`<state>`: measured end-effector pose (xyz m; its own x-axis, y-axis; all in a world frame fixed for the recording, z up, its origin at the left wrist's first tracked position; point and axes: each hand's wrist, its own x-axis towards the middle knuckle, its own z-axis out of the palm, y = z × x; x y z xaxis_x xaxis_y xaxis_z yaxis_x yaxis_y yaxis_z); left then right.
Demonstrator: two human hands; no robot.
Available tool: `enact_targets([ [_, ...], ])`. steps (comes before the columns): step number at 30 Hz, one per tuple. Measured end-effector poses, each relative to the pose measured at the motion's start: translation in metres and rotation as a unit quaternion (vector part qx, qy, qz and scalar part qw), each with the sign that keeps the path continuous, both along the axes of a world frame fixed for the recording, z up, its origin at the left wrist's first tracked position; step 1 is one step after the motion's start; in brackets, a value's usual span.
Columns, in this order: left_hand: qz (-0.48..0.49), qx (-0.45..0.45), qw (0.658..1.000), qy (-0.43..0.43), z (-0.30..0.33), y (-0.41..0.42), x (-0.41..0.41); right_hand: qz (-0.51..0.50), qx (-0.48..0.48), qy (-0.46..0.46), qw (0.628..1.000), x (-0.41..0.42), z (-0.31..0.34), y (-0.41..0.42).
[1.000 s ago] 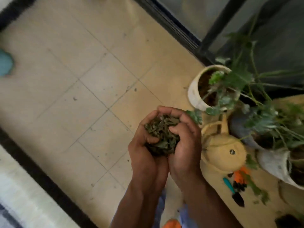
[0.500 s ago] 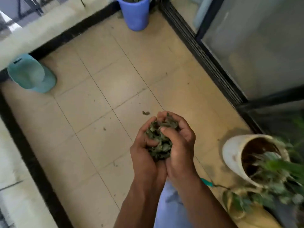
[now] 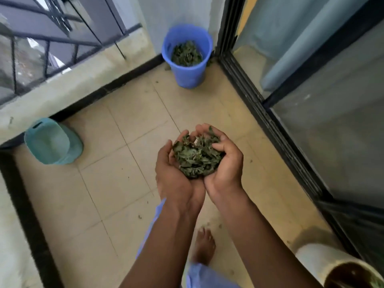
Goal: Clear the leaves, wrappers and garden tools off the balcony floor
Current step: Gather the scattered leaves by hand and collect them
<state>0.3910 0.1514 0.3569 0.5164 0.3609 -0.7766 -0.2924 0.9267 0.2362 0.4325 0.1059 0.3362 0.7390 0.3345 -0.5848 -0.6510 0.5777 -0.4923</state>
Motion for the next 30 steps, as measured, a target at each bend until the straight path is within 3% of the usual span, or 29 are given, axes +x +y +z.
enact_targets([
  [10,-0.025,0.012,0.999,-0.043,-0.060,0.132,0.208,-0.060,-0.008,0.034,0.998,0.204,-0.065,0.138],
  [20,-0.173,0.005,0.983,0.055,-0.137,0.248,0.359,-0.033,-0.085,0.200,0.976,0.362,-0.145,0.237],
  [21,-0.255,0.019,0.959,0.119,-0.157,0.247,0.362,-0.034,-0.085,0.214,0.972,0.371,-0.149,0.239],
  [22,-0.380,0.010,0.902,0.206,-0.174,0.234,0.347,-0.033,-0.087,0.225,0.970,0.379,-0.154,0.240],
  [23,-0.503,0.059,0.814,0.283,-0.189,0.212,0.313,-0.029,-0.090,0.233,0.968,0.385,-0.159,0.239],
  [24,-0.562,0.148,0.742,0.334,-0.201,0.188,0.281,-0.022,-0.095,0.238,0.966,0.390,-0.162,0.237],
  [26,-0.658,0.269,0.614,0.343,-0.214,0.167,0.235,-0.013,-0.106,0.244,0.964,0.394,-0.165,0.232],
  [27,-0.675,0.303,0.586,0.331,-0.212,0.166,0.231,-0.009,-0.111,0.244,0.963,0.394,-0.164,0.229],
  [28,-0.665,0.286,0.596,0.347,-0.209,0.169,0.240,-0.002,-0.120,0.243,0.963,0.393,-0.162,0.225],
  [30,-0.619,0.259,0.660,0.337,-0.196,0.183,0.265,0.016,-0.165,0.227,0.960,0.386,-0.154,0.215],
])
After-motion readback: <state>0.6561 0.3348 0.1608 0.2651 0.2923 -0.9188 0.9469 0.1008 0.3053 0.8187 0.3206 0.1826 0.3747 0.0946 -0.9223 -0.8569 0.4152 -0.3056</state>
